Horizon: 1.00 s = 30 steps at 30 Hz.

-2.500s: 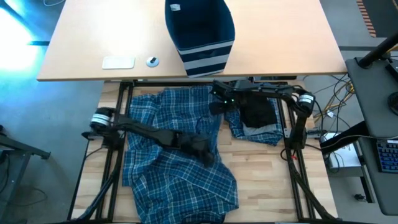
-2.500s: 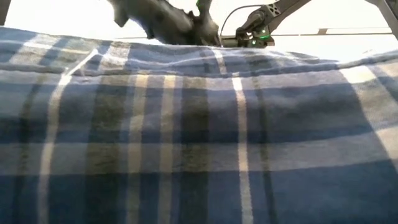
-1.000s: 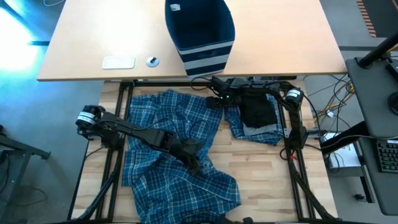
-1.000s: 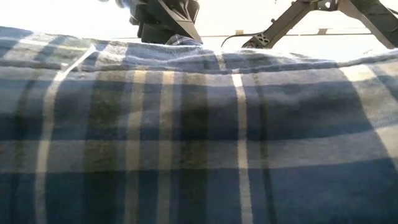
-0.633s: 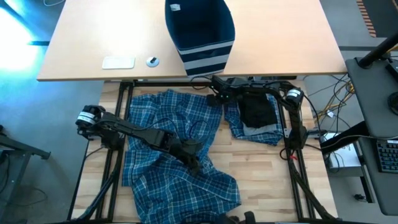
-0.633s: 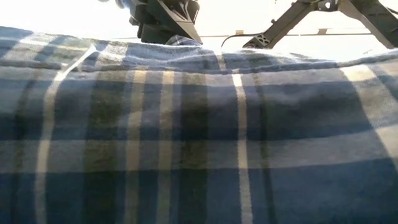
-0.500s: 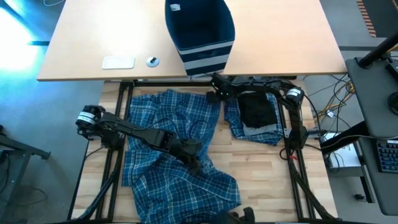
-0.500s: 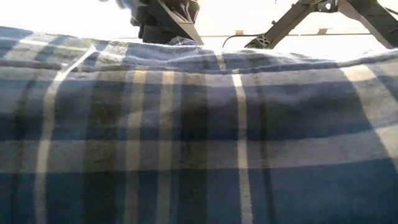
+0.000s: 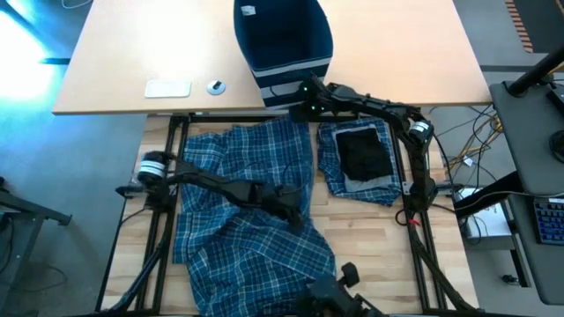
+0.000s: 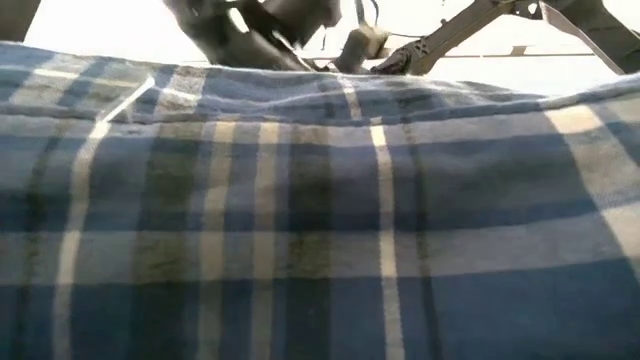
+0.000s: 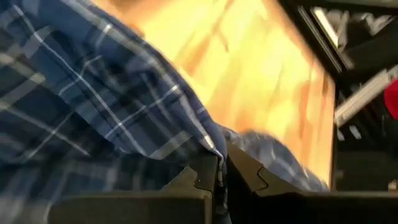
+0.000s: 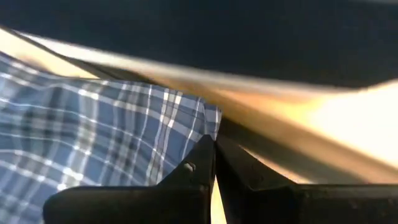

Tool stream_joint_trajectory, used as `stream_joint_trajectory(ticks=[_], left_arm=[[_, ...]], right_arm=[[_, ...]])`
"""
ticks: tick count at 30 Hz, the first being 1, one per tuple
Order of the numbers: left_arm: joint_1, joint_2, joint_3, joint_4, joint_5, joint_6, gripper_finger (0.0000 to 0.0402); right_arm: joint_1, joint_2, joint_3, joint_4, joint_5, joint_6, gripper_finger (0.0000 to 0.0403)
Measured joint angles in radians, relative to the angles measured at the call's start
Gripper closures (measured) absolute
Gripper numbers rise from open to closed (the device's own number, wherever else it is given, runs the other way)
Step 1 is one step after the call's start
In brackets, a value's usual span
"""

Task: Fold Laundry from Bin
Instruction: Fold the blue patterned long sleeve

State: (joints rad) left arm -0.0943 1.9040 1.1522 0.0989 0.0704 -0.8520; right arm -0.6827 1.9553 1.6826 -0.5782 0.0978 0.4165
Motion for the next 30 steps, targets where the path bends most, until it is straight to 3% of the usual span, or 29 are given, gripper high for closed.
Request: stream_joint_trajectory(ticks=[4,8,16,25,30], left_arm=[[0.039,0.081,0.04,0.049,0.004,0.008,0.0401],[0.066,0.105,0.069,0.033,0.073,0.031,0.0401],[0.062,-0.008,0.063,-0.265,0.105,0.083,0.0401],[-0.002,-0.061,0.057,-0.363,0.178,0.044,0.0401],[-0.039,-0.123,-0.001,-0.418,0.16,-0.03,0.0401]], right_arm=[[-0.012,0.013,0.055,0.008,-0.005,-0.033,0.0394],[-0.021,0.032,0.075,0.005,-0.052,-0.028,0.0394],[0.021,0.036,0.092,0.057,-0.145,-0.013,0.0394],[0.085,0.127,0.091,0.222,-0.195,0.101,0.0394],[0.09,0.206,0.173,0.222,-0.203,0.116,0.0394]])
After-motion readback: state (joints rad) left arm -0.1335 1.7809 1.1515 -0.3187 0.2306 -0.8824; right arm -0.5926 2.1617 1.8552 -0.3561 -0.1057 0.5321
